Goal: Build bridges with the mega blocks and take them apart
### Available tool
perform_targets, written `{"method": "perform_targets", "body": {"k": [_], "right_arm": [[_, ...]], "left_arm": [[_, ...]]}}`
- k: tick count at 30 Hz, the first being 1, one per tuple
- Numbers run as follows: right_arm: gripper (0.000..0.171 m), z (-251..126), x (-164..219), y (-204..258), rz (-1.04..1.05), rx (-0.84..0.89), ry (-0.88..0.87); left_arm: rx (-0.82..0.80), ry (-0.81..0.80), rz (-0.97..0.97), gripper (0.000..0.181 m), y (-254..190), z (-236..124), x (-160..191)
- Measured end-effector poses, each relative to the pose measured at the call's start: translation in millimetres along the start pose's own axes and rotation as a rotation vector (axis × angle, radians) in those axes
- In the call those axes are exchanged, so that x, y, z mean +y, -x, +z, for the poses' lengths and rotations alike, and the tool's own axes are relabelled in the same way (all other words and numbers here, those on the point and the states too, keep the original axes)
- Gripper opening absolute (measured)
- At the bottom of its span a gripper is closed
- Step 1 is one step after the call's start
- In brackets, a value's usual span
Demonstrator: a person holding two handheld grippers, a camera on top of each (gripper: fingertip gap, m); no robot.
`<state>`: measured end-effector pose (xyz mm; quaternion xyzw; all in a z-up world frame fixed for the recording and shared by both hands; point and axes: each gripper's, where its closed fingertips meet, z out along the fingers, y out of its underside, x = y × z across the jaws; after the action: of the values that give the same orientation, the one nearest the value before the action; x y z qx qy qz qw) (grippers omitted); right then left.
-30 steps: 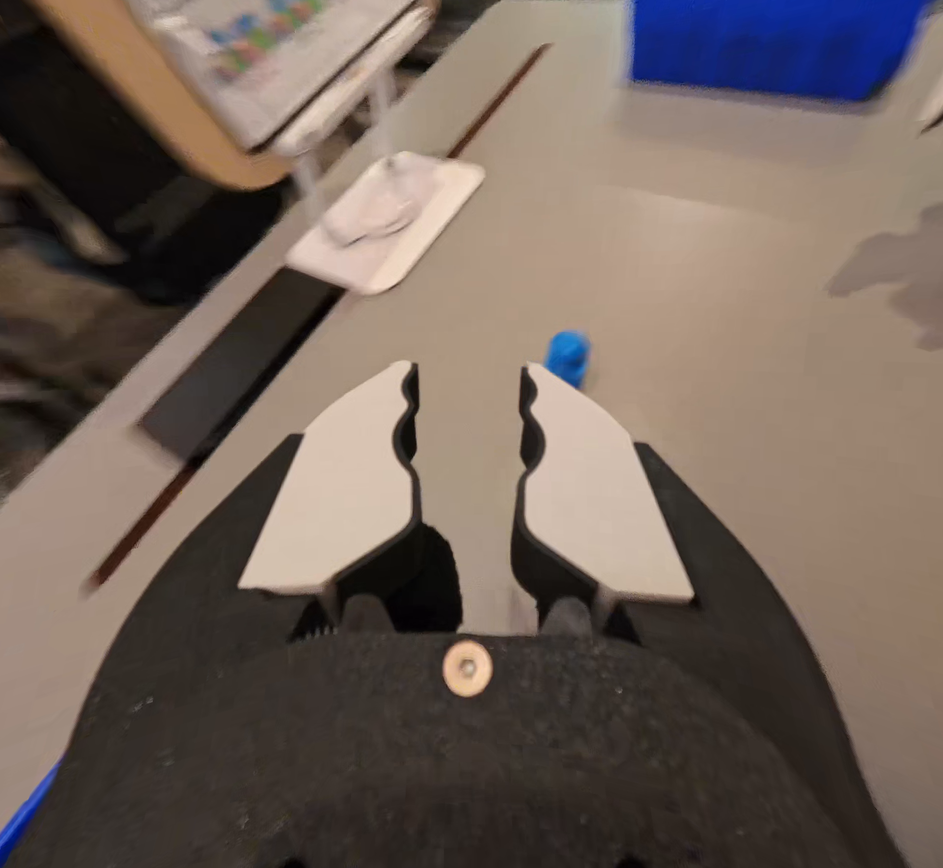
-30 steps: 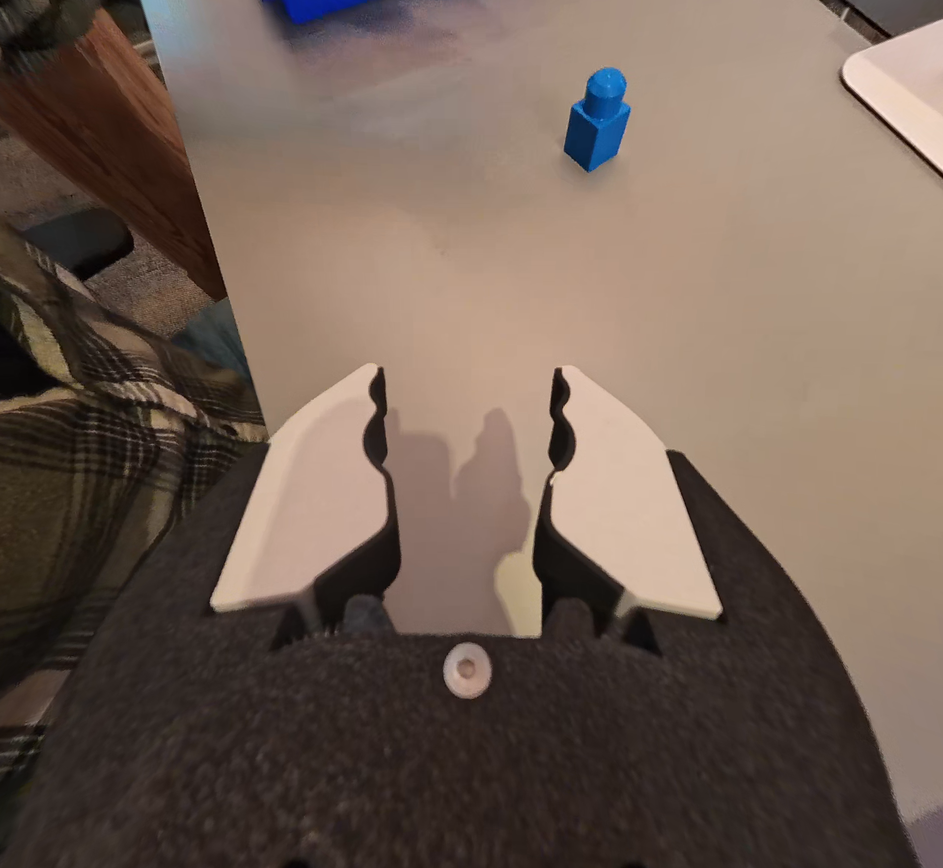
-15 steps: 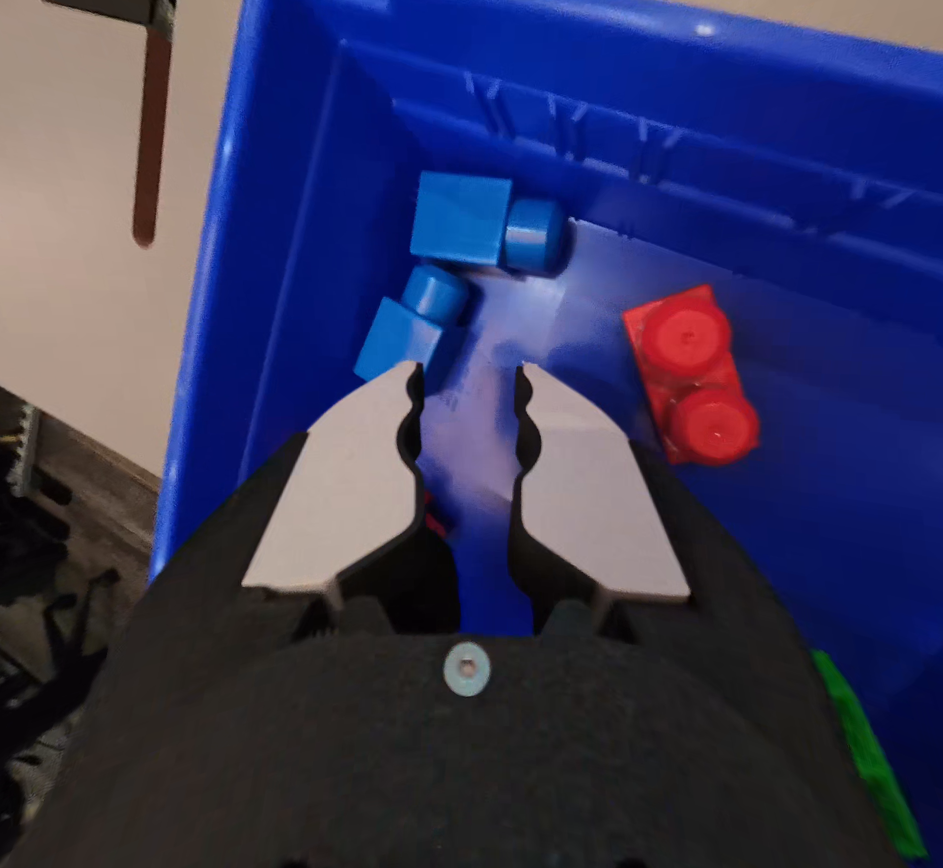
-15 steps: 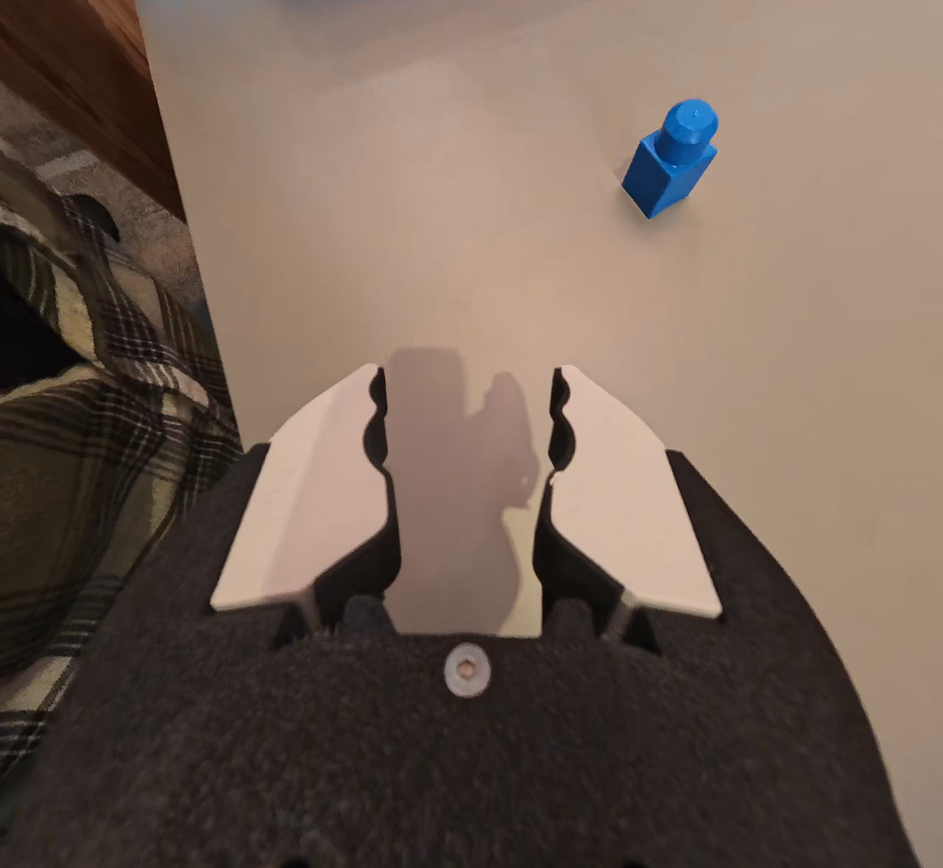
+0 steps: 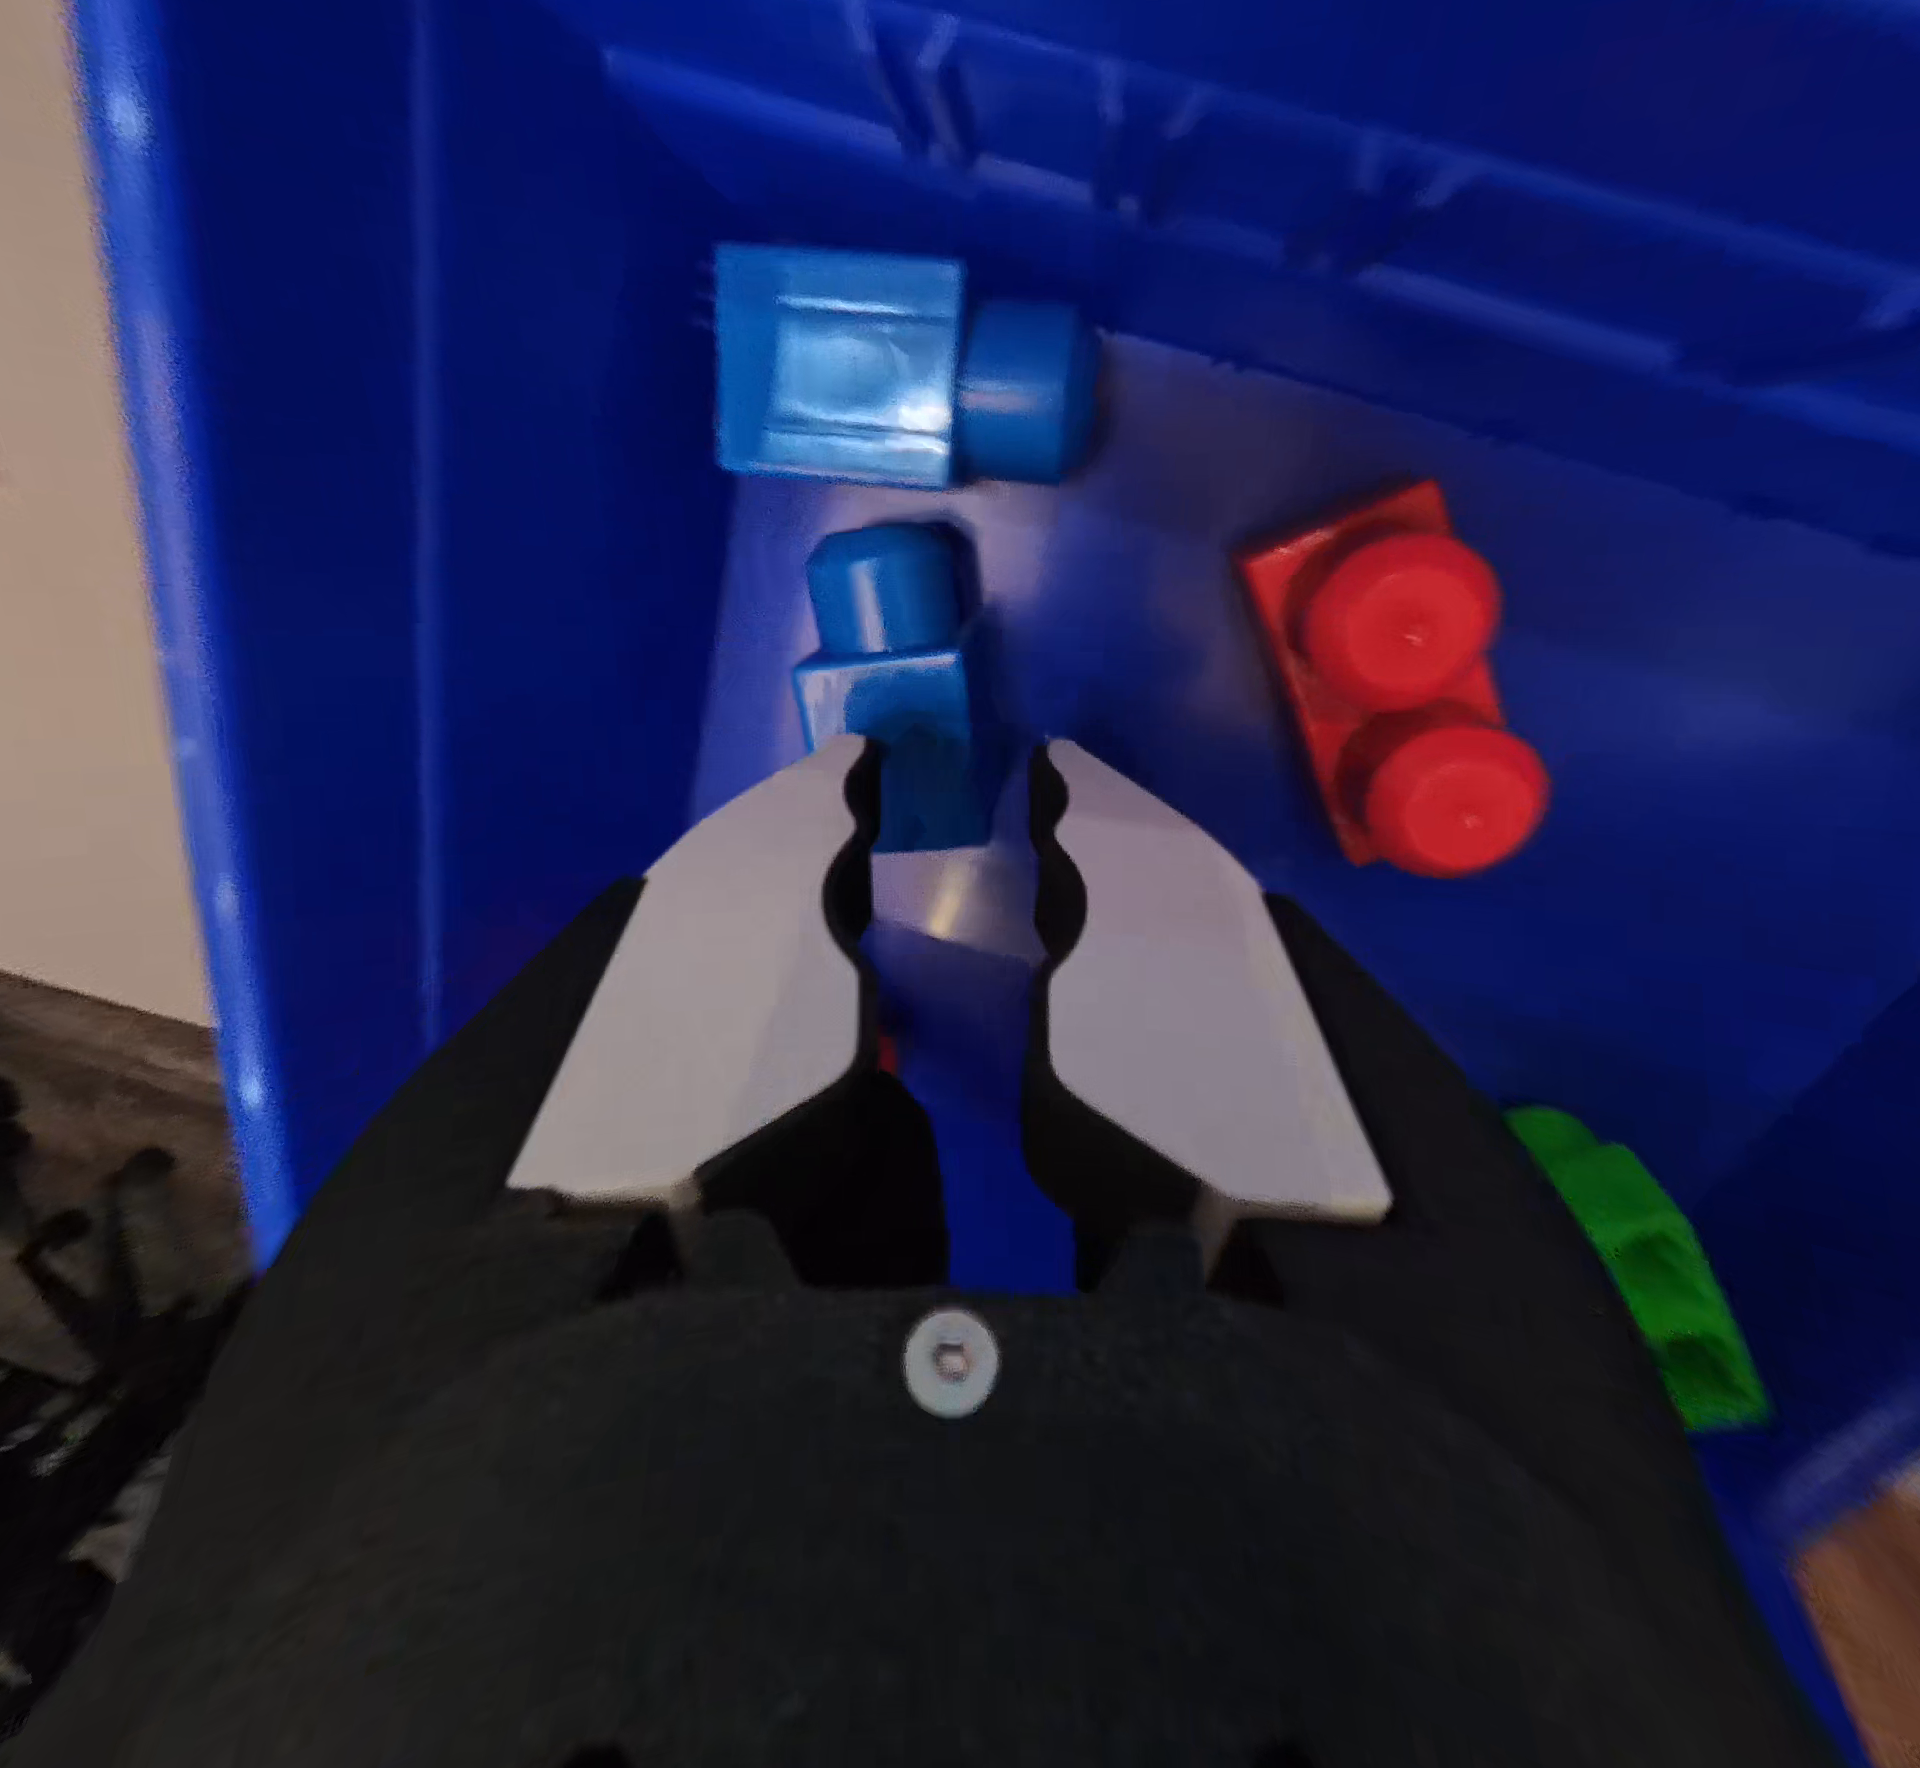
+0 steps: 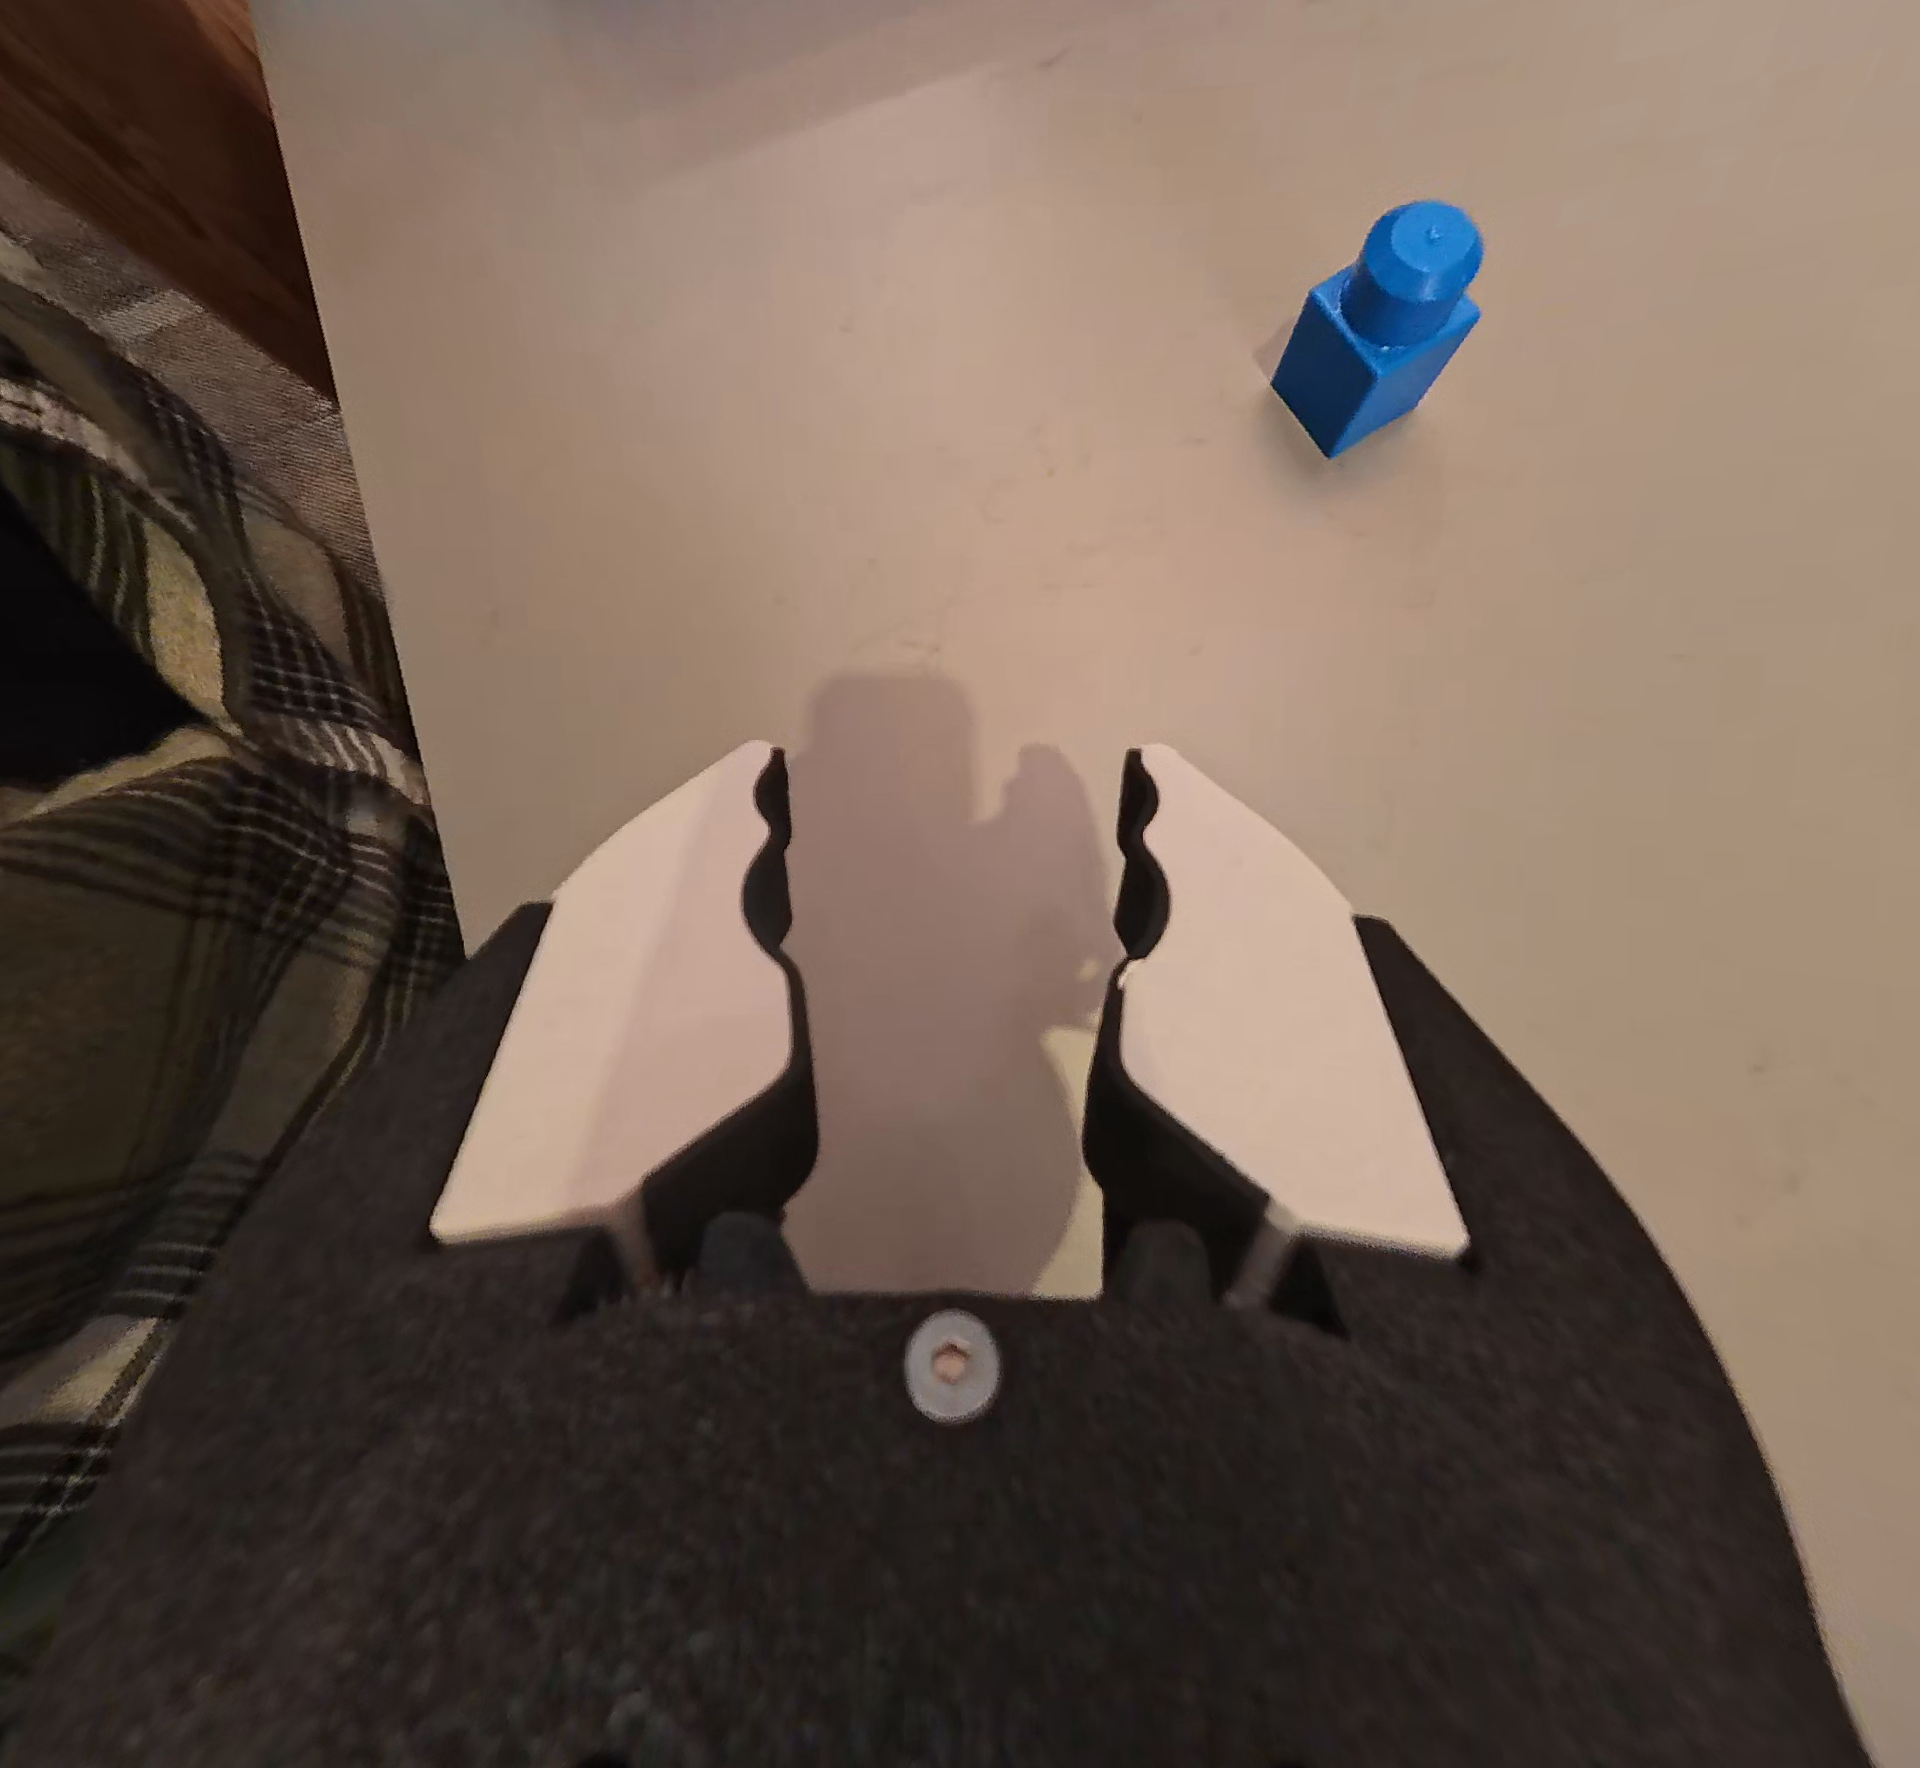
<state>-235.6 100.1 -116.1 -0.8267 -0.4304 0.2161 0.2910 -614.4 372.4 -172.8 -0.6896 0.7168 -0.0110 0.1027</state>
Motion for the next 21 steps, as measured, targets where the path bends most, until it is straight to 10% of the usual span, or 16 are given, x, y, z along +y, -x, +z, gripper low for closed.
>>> {"method": "perform_targets", "body": {"k": [9, 21], "right_arm": [[0.06, 3, 2, -4, 0.003, -0.032, -0.035], [0.061, -3, -2, 3, -0.013, -0.002, -0.011]], "left_arm": [[-0.118, -0.073, -0.059, 0.029, 0, -39, -12], [0.012, 0.026, -0.368, 0.038, 2, 11, -18]]}}
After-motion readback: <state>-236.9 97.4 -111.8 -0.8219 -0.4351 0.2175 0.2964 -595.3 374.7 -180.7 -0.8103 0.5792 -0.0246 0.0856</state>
